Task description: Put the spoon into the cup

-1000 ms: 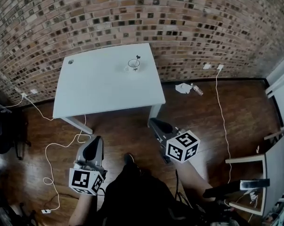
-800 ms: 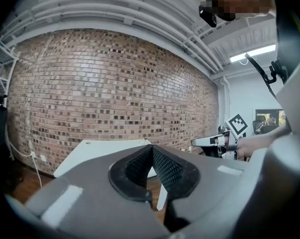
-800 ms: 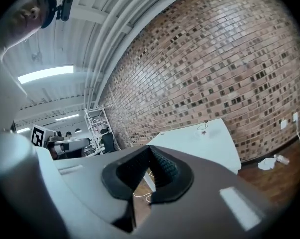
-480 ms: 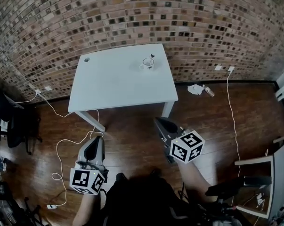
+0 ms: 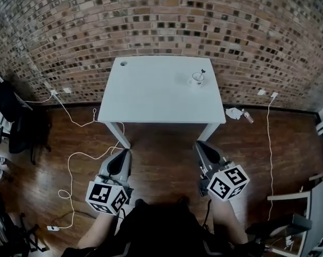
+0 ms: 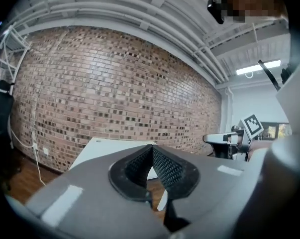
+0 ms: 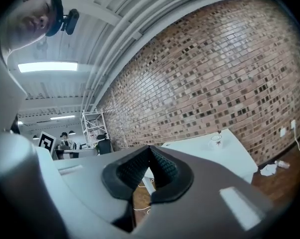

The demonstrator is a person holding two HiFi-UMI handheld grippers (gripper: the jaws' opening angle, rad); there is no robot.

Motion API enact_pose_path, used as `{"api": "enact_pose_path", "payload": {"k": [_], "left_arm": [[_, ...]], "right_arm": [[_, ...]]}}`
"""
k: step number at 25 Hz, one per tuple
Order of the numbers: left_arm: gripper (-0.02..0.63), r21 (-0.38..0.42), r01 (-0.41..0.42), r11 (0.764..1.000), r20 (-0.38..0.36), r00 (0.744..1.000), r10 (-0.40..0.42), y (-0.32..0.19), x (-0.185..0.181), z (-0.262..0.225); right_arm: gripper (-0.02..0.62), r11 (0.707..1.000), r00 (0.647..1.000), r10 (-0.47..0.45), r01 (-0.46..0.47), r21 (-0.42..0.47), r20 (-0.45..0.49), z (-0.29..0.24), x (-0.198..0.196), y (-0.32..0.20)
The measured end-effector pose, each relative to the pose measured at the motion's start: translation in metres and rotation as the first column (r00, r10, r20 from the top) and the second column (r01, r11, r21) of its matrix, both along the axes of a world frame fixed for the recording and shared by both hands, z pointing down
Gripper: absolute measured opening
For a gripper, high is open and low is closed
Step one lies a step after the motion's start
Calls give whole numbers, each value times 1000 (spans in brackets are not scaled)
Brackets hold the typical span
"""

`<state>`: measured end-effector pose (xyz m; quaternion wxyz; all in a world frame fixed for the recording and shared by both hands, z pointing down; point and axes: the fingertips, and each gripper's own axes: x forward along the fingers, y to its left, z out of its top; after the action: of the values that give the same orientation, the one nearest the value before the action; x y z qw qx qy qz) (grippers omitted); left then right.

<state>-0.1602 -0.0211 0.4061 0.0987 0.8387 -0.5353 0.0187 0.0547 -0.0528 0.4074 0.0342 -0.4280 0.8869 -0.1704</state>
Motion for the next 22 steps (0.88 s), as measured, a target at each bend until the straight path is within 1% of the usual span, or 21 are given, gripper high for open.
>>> {"api": "enact_pose_path", "payload": {"k": [2, 5, 8, 14, 19, 22], "left_arm": [[-8, 5, -22, 1000, -19, 1000, 22, -4, -7, -3], [-8, 15, -65, 998, -22, 998, 66, -4, -7, -3], [-8, 23, -95, 995, -16, 995, 95, -1, -4, 1], [-8, 31, -98, 995, -18, 995, 98, 8, -7, 2], [-8, 27, -112, 993, -24, 993, 113, 11, -2, 1], [-8, 17, -92, 996, -21, 996, 92, 12, -1, 3]], "right_arm": [[6, 1000, 1000, 5, -5, 18, -13, -7, -11, 9], [6, 999, 998, 20, -18, 37, -57, -15, -17, 25], [6, 999, 997, 21, -17, 51, -76, -19, -18, 37], [6, 998, 993, 35, -29, 59, -109, -19, -19, 50], [6, 996, 993, 57, -50, 67, -105, -21, -13, 50], [6, 995, 992, 71, -63, 77, -102, -24, -10, 48]]}}
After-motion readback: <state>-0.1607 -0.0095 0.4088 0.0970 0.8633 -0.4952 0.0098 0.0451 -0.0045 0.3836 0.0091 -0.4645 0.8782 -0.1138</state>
